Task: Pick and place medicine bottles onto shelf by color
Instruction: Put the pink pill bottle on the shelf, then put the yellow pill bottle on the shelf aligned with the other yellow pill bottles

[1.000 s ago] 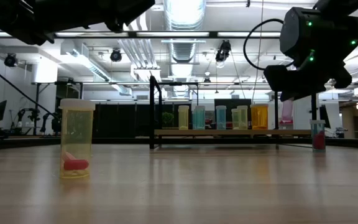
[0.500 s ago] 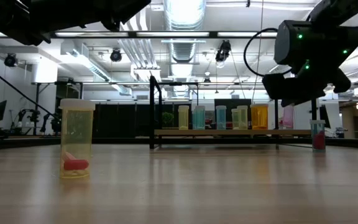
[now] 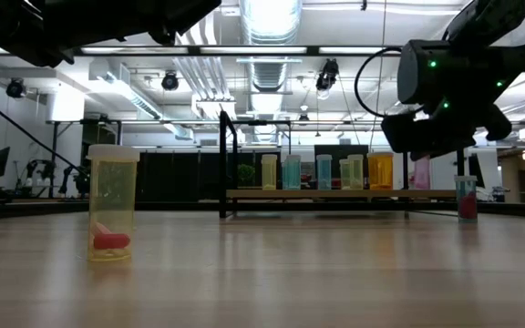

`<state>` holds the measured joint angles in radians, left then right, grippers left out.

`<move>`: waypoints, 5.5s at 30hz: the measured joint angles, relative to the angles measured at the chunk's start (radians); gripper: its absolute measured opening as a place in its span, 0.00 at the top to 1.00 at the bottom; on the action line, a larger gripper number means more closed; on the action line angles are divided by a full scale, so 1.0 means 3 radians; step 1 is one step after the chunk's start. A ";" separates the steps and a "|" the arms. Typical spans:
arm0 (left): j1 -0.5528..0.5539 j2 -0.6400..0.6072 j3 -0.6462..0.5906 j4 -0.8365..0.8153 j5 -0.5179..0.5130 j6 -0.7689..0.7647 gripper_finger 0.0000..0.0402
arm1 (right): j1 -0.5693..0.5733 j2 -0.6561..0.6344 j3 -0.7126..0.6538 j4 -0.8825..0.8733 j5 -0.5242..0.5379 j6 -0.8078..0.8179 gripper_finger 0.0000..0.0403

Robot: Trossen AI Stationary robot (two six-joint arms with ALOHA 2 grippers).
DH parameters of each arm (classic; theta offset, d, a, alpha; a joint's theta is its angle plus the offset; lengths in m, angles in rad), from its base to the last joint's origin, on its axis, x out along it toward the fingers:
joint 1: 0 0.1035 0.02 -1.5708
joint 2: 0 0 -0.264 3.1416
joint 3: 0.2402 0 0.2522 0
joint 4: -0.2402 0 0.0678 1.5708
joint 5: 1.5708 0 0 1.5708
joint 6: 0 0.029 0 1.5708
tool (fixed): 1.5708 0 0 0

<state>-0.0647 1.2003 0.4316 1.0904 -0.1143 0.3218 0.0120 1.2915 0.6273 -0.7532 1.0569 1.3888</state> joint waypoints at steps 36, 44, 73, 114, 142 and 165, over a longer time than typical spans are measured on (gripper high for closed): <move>-0.0249 0.0330 0.0071 -0.0236 0.0186 -0.1164 0.44 | 0.0677 -0.0584 0.0642 0.0011 0.0810 -0.1648 0.56; -0.0512 0.0427 0.1176 -0.2691 0.0205 -0.1286 0.44 | 0.1225 -0.0557 0.1186 0.0037 0.0221 -0.2942 0.56; -0.1512 0.0206 0.1823 -0.4097 -0.0216 -0.1690 0.44 | 0.1559 0.1284 0.1486 0.3093 -0.2390 -0.4431 0.42; -0.1508 -0.0040 0.1725 -0.4098 -0.0285 -0.1436 0.44 | 0.1399 0.2719 0.2746 0.3064 -0.2525 -0.4169 0.74; -0.1003 -0.1177 0.1169 -0.3758 -0.0999 0.0340 0.44 | -0.0982 0.0466 0.2743 0.1241 -0.3128 -0.4856 0.72; -0.0509 -0.1276 0.1155 -0.3733 -0.1031 0.0610 0.44 | -0.1926 0.1800 0.3086 0.1909 -0.4005 -0.5481 0.72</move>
<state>-0.2173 0.8174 0.7780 -0.0293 -0.4236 0.5049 -0.5658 1.8313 1.5530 -0.1805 -0.1445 -0.2555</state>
